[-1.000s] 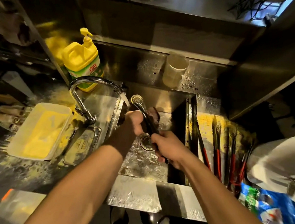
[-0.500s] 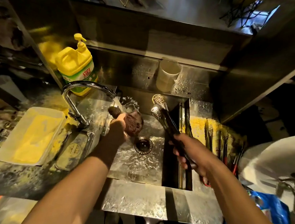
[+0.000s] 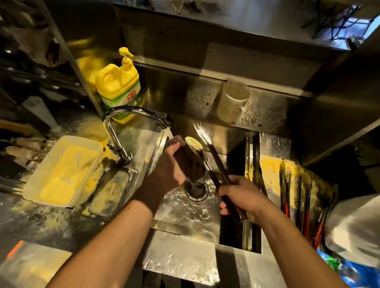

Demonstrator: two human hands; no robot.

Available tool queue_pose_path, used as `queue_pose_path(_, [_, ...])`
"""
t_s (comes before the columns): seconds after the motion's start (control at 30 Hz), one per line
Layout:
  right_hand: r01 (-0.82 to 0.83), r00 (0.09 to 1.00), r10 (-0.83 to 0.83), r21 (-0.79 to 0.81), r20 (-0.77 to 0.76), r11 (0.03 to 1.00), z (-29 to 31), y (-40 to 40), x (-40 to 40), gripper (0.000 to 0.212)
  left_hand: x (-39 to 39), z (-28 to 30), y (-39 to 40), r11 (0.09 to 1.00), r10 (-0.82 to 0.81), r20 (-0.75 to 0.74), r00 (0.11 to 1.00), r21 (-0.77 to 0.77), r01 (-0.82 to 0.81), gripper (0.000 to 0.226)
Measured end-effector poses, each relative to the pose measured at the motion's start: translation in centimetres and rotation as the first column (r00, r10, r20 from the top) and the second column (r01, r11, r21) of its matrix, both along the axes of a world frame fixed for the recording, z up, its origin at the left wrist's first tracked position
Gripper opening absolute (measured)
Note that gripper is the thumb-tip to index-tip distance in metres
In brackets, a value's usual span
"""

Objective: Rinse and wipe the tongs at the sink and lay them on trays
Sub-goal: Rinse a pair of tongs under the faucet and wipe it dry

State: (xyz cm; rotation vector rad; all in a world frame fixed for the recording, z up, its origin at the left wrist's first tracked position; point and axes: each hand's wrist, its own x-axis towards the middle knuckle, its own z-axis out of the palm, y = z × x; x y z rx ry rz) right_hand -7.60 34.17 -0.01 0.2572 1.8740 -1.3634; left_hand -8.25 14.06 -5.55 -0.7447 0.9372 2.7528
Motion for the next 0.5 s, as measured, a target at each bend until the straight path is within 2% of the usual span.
queue_pose_path(0.03, [-0.039,0.999,0.039,0.027,-0.021,0.999,0.0,-0.3,0.0,0.019,-0.2,-0.2,0.4,0.999,-0.012,0.020,1.000,-0.039,0.013,0.023])
queue_pose_path(0.1, [-0.123,0.990,0.127,0.067,-0.060,0.990,0.2,-1.2,0.3,0.014,-0.8,-0.2,1.2,0.991,-0.029,0.156,0.987,-0.124,0.049,0.036])
queue_pose_path(0.17, [-0.172,0.981,0.180,0.102,-0.077,0.980,0.1,-1.8,1.1,0.013,-1.9,-0.7,1.0,0.953,-0.049,0.265,0.963,-0.275,0.124,0.049])
queue_pose_path(0.23, [-0.184,0.979,0.192,0.100,-0.070,0.978,0.2,-1.7,1.8,0.016,-3.1,-1.0,0.2,0.887,-0.028,0.326,0.945,-0.427,0.173,0.044])
queue_pose_path(0.3, [-0.165,0.981,0.175,0.108,-0.090,0.980,0.4,-1.6,1.7,0.014,-4.1,-1.0,0.3,0.891,-0.011,0.355,0.935,-0.421,0.171,0.035])
queue_pose_path(0.37, [-0.127,0.979,0.146,0.135,-0.141,0.983,0.6,-2.2,1.2,0.009,-4.5,-0.7,1.1,0.934,-0.003,0.361,0.932,-0.332,0.132,0.039])
queue_pose_path(0.43, [-0.111,0.977,0.134,0.139,-0.167,0.984,0.7,-2.9,1.2,0.008,-4.9,-0.9,0.9,0.919,-0.035,0.360,0.932,-0.354,0.172,0.039])
queue_pose_path(0.5, [-0.113,0.981,0.133,0.138,-0.144,0.984,0.6,-3.0,1.4,0.015,-5.4,-1.5,0.7,0.866,-0.032,0.397,0.917,-0.447,0.223,0.025])
